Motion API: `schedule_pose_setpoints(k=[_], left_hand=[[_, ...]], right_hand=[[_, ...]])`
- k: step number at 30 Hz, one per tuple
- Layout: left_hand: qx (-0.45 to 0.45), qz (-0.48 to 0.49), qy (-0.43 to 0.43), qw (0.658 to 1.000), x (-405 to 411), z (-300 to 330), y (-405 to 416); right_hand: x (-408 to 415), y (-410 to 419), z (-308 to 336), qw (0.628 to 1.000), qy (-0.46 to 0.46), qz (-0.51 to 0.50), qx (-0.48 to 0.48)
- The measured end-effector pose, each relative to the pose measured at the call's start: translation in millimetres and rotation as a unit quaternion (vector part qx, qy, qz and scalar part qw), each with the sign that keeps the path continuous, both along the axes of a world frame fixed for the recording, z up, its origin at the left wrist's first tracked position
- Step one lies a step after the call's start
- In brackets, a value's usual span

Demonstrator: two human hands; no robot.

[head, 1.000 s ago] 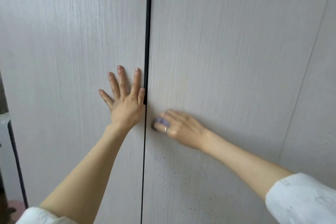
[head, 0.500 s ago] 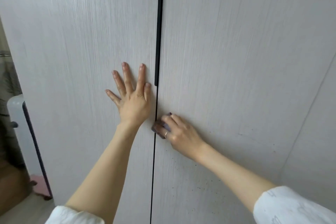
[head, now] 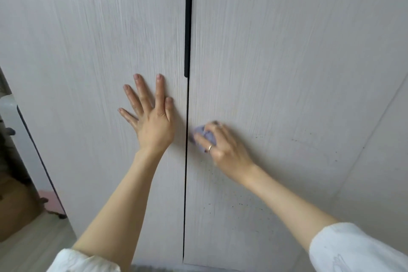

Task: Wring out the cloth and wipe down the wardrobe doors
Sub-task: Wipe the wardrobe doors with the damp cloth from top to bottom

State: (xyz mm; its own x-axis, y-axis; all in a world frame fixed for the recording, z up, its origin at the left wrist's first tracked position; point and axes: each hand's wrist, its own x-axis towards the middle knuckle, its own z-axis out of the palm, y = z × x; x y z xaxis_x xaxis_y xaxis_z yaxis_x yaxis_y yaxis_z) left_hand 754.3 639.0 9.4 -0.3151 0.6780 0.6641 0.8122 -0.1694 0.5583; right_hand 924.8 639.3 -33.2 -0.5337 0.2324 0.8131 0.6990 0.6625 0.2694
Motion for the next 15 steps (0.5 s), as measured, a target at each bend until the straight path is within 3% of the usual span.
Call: schedule_pose_setpoints(k=[3, 7, 9, 13, 15], left_hand=[[0.000, 0.000, 0.002, 1.000, -0.2, -1.0, 0.0], [-0.005, 0.001, 0.007, 1.000, -1.6, -4.0, -1.5], [-0.006, 0.002, 0.008, 1.000, -1.3, -5.2, -1.4], [-0.005, 0.005, 0.003, 1.000, 0.0, -5.8, -0.3], [-0.003, 0.006, 0.002, 1.000, 0.1, -6.2, -0.4]], right_hand=[[11.0, -7.1, -52.3, 0.991, -0.129, 0.013, 0.011], [16.7, -7.1, -45.7, 0.987, -0.160, 0.023, -0.008], [17.5, -10.5, -12.0, 0.992, -0.126, 0.011, 0.014], [29.6, -3.9, 54.8, 0.995, 0.083, -0.041, 0.034], [29.6, -1.3, 47.1, 0.993, 0.099, -0.030, 0.060]])
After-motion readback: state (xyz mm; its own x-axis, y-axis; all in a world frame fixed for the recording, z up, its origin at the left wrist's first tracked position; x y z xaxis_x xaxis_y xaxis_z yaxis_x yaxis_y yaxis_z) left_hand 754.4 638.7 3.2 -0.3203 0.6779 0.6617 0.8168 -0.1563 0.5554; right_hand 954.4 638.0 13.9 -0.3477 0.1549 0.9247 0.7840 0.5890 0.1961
